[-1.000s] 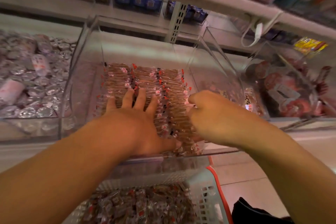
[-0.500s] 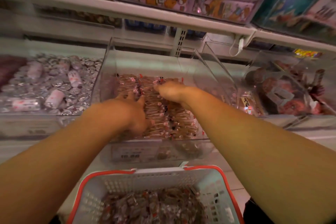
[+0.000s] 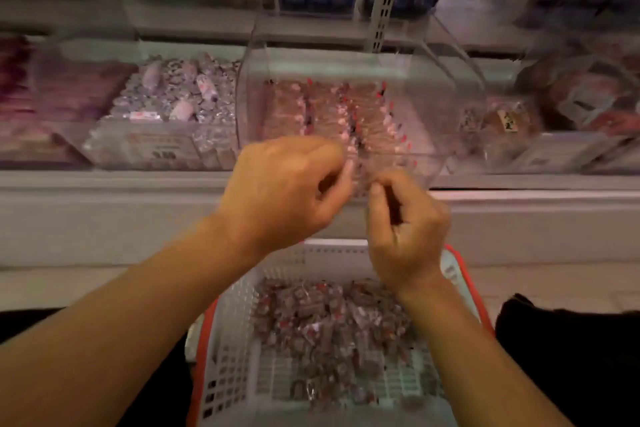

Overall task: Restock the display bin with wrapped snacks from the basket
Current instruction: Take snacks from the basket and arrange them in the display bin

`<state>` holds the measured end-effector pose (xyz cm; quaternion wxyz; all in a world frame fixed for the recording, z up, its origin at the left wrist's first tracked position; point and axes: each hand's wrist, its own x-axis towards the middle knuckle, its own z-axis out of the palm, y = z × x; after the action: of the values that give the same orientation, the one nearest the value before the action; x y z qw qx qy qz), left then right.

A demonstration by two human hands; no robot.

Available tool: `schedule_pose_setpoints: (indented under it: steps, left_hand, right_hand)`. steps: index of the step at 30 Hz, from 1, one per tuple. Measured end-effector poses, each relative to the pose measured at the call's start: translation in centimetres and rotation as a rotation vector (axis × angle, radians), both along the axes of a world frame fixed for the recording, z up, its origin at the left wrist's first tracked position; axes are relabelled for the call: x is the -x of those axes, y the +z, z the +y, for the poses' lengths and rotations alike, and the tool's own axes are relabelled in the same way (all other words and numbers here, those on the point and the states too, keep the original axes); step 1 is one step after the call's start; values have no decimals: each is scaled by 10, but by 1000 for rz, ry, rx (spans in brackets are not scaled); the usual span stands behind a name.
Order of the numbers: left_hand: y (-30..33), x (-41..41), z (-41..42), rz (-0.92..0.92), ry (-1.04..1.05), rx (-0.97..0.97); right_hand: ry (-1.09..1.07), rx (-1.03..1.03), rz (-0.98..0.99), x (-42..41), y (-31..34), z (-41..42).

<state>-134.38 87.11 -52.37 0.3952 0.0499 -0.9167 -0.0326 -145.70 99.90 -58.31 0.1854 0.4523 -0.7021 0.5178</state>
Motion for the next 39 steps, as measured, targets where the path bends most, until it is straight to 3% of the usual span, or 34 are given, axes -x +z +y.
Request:
schedule_pose_setpoints:
  steps: [2, 4, 6, 8, 10, 13, 16, 21, 24, 27, 31, 34, 36, 39]
  left_hand:
    - [-51, -12, 18, -191, -82, 20]
    - [-118, -24, 26, -702, 36, -136]
    - [-190, -46, 34, -1059, 250, -485]
    - [-253, -75, 49, -1200, 404, -857]
    - [-297, -92, 68, -1233, 531, -1163]
    - [-337, -88, 83, -1018, 748, -1641]
    - [-359, -70, 87, -728, 885, -1888]
    - [-386, -43, 87, -610, 1080, -1927]
    - [-390, -24, 87, -413, 952, -2130]
    - [-394, -14, 89, -439, 937, -2060]
    - [-398, -16, 91, -298, 880, -2184]
    - [-396, -24, 92, -253, 853, -2284]
    - [-386, -27, 95, -264, 813, -2394]
    - [-372, -36, 104, -389, 758, -2441]
  right_hand:
    - [4, -419, -224, -8, -72, 18]
    - [84, -995, -431, -12, -144, 37]
    - [131, -1336, -699, -17, -199, 59]
    - [75, -1436, -871, -24, -237, 83]
    - [-55, -1460, -973, -31, -266, 95]
    - [-112, -1184, -1327, -37, -295, 91]
    - [-257, -981, -1250, -39, -307, 73]
    - [-256, -877, -1406, -34, -318, 18]
    - [-254, -985, -1315, -29, -326, -3]
    - [-302, -967, -1275, -25, -333, -6]
    - [-312, -768, -1520, -17, -335, 3]
    - [-283, -732, -1646, -17, -328, 13]
    - [-271, -720, -1677, -18, -320, 17]
    - [-265, -746, -1568, -19, -301, 23]
